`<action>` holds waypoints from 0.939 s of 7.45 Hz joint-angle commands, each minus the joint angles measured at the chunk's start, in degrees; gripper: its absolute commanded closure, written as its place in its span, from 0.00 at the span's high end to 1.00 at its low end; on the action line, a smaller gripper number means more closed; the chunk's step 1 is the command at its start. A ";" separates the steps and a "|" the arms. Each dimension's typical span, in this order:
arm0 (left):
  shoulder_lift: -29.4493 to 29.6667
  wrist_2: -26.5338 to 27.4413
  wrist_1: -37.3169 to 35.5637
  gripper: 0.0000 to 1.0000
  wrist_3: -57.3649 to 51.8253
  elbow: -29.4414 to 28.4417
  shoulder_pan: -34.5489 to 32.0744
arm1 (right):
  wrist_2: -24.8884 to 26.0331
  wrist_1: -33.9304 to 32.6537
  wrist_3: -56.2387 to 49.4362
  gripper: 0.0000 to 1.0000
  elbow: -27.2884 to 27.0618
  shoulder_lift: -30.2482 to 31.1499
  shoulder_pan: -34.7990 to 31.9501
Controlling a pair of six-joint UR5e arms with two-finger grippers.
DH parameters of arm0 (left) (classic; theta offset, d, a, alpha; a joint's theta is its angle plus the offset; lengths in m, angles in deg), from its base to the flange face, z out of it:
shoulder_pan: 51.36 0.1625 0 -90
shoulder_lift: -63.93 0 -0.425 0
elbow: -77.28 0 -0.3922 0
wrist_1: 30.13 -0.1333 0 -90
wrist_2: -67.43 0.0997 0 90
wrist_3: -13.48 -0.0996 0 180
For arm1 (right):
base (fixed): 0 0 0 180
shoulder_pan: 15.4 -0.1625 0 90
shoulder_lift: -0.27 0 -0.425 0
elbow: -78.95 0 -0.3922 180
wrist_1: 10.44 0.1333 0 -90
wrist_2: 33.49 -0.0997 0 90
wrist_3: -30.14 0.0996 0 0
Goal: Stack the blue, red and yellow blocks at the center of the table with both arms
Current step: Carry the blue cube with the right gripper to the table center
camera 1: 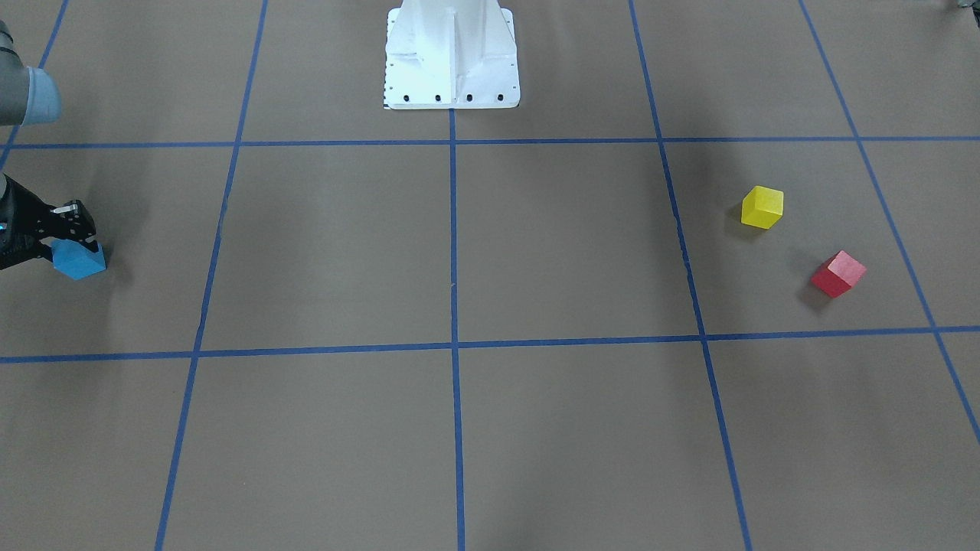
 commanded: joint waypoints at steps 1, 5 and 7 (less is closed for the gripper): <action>-0.02 -0.08 -0.06 1.00 0.00 -0.03 0.00 | -4.06 -2.90 -0.22 0.00 -0.68 -2.56 -2.72; 0.42 -0.08 -0.15 1.00 0.00 0.14 0.09 | -3.77 -41.19 0.66 0.00 3.85 -38.44 -1.02; 0.59 -0.08 -0.06 1.00 0.00 0.05 0.79 | -1.65 -40.99 10.96 0.00 14.73 -51.47 5.04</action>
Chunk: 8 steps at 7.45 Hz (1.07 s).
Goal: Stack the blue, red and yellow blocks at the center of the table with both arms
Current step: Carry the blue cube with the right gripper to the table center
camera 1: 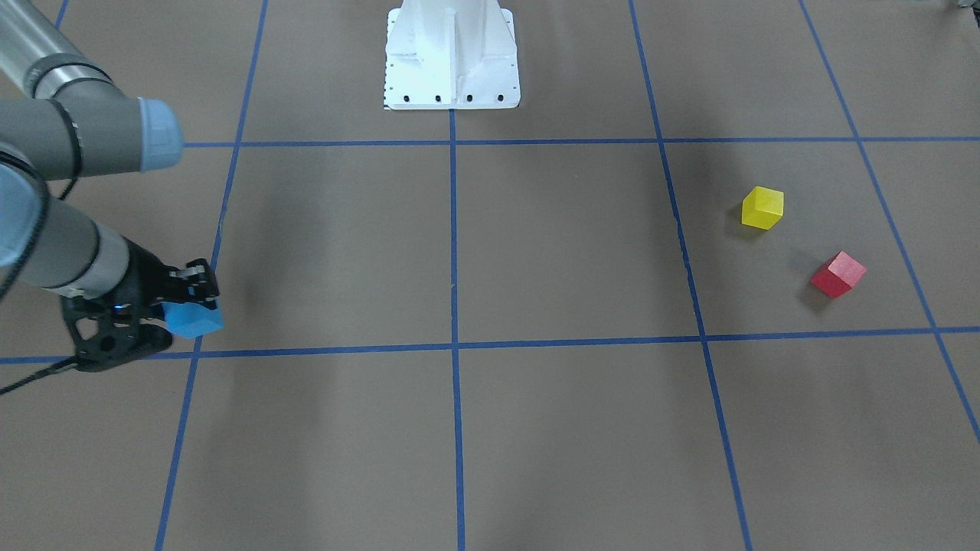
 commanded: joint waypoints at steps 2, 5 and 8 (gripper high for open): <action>0.09 0.00 -0.03 1.00 0.10 0.07 0.58 | 3.57 2.63 17.65 0.00 16.11 -18.97 9.83; 0.09 0.09 -0.12 1.00 0.18 -0.20 1.20 | 7.87 8.82 27.65 0.00 19.05 -19.45 17.05; 0.18 0.17 -0.12 1.00 0.18 -0.29 2.08 | 7.97 11.18 32.18 0.00 19.31 -19.45 18.72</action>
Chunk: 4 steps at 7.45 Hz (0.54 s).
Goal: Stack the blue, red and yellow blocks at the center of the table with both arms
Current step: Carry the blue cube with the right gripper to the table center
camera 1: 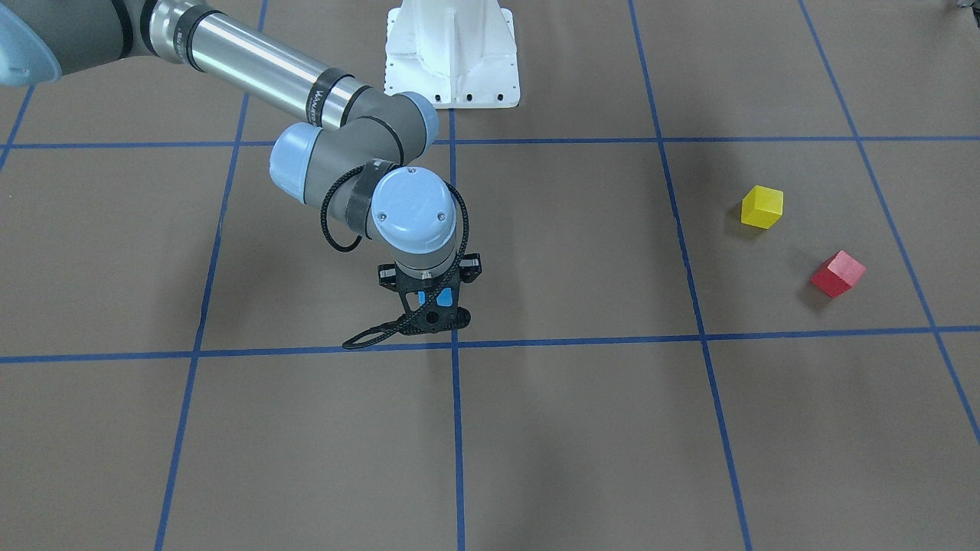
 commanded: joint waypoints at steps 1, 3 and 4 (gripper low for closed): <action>0.02 0.04 0.00 1.00 0.00 -0.03 0.19 | 0.77 3.46 4.47 0.00 0.77 0.00 1.83; 0.02 0.13 0.00 1.00 -0.08 -0.12 0.54 | 2.00 4.18 6.59 0.00 0.87 0.00 2.81; 0.02 0.13 0.00 1.00 -0.08 -0.20 0.63 | 2.00 4.36 6.77 0.29 0.95 0.17 2.81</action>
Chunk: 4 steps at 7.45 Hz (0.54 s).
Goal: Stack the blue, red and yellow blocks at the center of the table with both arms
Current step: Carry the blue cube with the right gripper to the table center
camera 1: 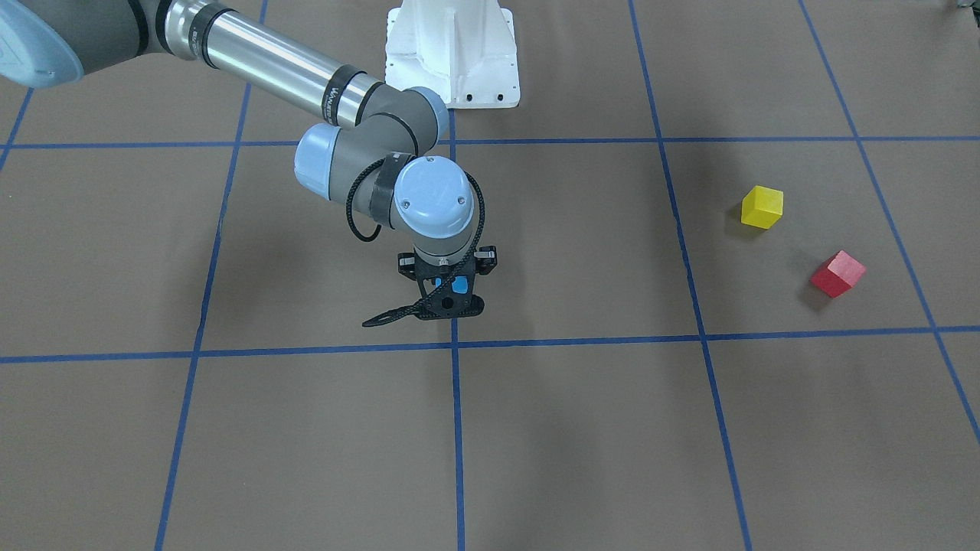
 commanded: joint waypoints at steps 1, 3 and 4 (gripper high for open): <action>0.00 -0.07 0.00 1.00 -0.10 -0.07 0.18 | 0.22 0.55 0.63 0.94 0.02 0.22 0.21; 0.17 0.01 0.00 1.00 -0.01 0.01 0.18 | 0.22 1.16 3.95 0.99 -0.59 0.23 0.38; 0.44 0.01 -0.43 1.00 0.16 -0.33 0.18 | 0.30 3.08 5.45 0.99 -1.72 0.31 -0.23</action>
